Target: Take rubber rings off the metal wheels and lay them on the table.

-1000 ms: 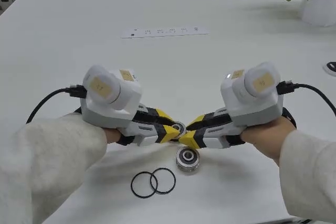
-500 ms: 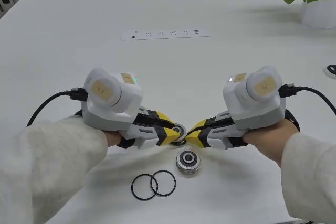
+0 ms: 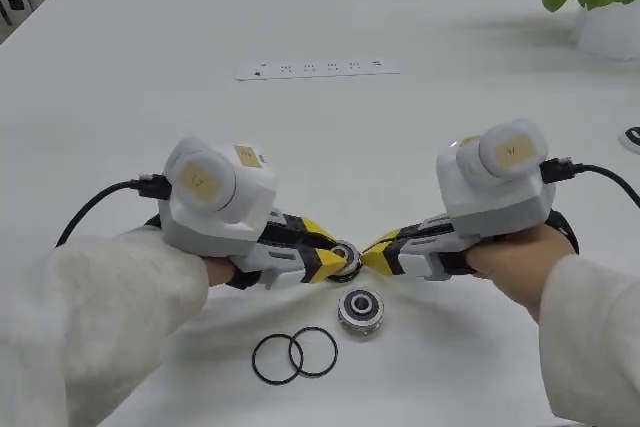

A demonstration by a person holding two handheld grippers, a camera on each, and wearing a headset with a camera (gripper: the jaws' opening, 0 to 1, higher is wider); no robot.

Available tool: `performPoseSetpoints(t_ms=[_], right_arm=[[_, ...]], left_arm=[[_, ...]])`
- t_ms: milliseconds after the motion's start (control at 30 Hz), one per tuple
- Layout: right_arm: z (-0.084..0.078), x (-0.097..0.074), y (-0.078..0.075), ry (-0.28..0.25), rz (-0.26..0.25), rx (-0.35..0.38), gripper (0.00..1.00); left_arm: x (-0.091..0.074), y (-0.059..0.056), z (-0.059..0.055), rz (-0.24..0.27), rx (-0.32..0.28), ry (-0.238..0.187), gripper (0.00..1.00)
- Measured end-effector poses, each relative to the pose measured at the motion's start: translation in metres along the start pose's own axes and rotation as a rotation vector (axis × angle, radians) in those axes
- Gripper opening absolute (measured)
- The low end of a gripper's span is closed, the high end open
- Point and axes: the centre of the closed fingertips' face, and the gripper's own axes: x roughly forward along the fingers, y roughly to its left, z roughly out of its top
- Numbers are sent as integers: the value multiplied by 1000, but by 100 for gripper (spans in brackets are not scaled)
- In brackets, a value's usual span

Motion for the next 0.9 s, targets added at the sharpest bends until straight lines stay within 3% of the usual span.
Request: performPoseSetpoints(t_ms=[333,900], right_arm=[[5,-4,1,-58,39,180,0],[10,-5,10,-65,63,241,0]], left_arm=[[0,-1,0,3,3,-1,14],[0,-2,0,9,9,0,14]])
